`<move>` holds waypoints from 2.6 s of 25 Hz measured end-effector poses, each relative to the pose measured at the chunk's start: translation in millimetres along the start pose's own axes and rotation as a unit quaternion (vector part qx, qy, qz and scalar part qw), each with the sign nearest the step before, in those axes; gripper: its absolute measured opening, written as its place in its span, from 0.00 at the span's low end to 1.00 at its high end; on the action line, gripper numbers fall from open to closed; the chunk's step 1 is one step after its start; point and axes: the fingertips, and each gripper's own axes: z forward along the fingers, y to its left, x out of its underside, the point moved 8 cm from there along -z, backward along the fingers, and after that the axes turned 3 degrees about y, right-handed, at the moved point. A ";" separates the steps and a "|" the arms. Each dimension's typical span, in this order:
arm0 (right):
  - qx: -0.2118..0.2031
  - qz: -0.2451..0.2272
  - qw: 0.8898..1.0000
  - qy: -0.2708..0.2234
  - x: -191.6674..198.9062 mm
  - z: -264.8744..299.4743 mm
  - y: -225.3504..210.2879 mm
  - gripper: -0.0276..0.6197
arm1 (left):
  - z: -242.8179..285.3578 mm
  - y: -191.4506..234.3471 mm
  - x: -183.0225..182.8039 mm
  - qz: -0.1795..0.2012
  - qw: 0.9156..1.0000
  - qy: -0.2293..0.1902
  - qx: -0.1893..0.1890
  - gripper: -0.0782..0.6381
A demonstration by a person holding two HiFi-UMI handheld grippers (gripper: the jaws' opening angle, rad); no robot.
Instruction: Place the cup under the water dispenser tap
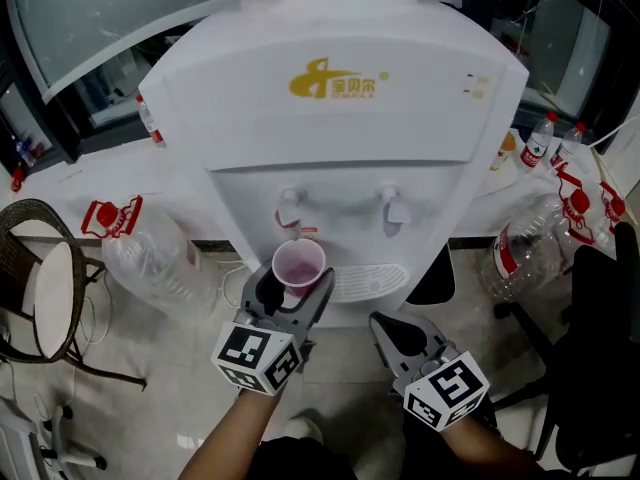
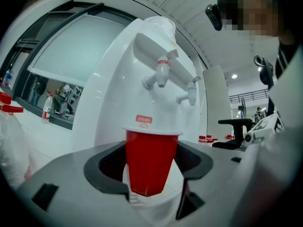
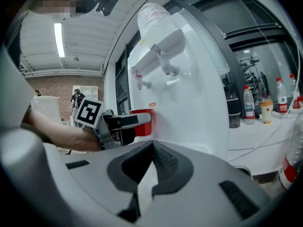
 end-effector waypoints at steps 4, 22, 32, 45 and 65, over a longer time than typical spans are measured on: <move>-0.006 0.000 1.000 0.001 7.1 -0.7 4.4 0.04 | 4.3 1.6 7.4 -0.012 1.000 -0.008 -0.012 0.52; -0.031 0.010 0.999 0.001 25.7 -9.3 18.8 0.04 | 6.6 3.6 16.7 0.011 0.997 0.049 -0.058 0.52; -0.024 0.015 1.000 -0.001 28.8 -13.1 9.0 0.04 | 6.0 1.3 19.8 0.014 0.995 0.074 -0.069 0.52; -0.018 0.016 1.000 0.007 36.4 -16.1 10.4 0.04 | 11.7 3.5 31.2 0.018 0.994 0.089 -0.055 0.55; -0.013 0.019 1.000 0.004 34.6 -33.5 3.0 0.04 | -19.6 -1.2 27.3 -0.023 0.996 0.061 -0.055 0.58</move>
